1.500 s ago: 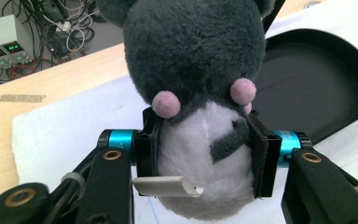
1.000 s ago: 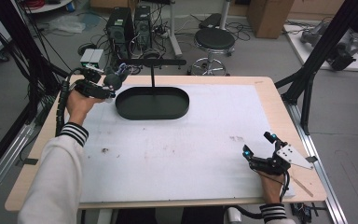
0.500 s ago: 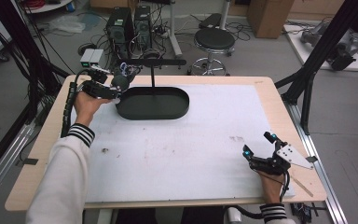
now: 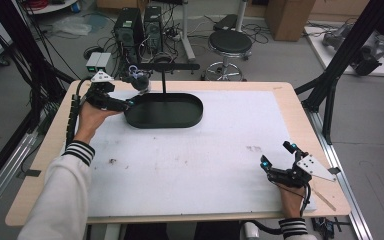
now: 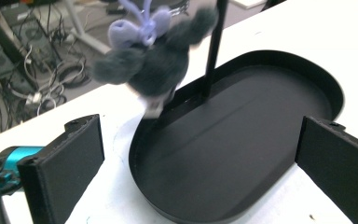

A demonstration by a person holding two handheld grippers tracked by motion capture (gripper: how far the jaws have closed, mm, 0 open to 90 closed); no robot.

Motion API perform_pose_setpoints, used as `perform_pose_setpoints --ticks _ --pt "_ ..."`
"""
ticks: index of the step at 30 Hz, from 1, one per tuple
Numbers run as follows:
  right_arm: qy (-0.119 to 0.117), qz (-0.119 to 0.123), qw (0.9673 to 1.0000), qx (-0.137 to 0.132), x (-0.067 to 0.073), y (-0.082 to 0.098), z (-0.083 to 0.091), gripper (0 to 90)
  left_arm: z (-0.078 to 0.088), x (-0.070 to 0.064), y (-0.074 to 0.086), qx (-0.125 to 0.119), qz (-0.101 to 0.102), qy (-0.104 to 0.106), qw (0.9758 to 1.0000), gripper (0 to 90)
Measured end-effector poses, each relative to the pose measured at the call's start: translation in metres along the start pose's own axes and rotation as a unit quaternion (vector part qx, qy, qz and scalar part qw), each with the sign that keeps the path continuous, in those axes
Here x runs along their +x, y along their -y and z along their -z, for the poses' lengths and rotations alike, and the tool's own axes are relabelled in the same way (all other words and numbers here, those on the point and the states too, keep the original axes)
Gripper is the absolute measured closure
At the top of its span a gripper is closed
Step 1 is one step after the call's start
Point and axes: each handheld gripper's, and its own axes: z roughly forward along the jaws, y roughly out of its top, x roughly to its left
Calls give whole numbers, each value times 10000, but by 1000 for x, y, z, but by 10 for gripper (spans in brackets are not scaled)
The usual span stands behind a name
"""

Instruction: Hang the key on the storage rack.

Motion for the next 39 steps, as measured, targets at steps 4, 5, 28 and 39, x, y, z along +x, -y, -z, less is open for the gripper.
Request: perform_pose_setpoints --ticks 4,5,28,39 --pt "-6 -2 10000 5 0 0 0 6 16 -4 7 -262 -22 151 9995 17" --pt "-13 -2 10000 3 0 0 0 6 20 -6 10 -374 -17 178 9991 17" --pt "36 90 9999 33 1 0 -1 6 100 -52 105 -1582 -113 537 9859 17" --pt "63 114 9999 3 2 0 -1 7 115 -68 159 -1903 115 555 9801 17"
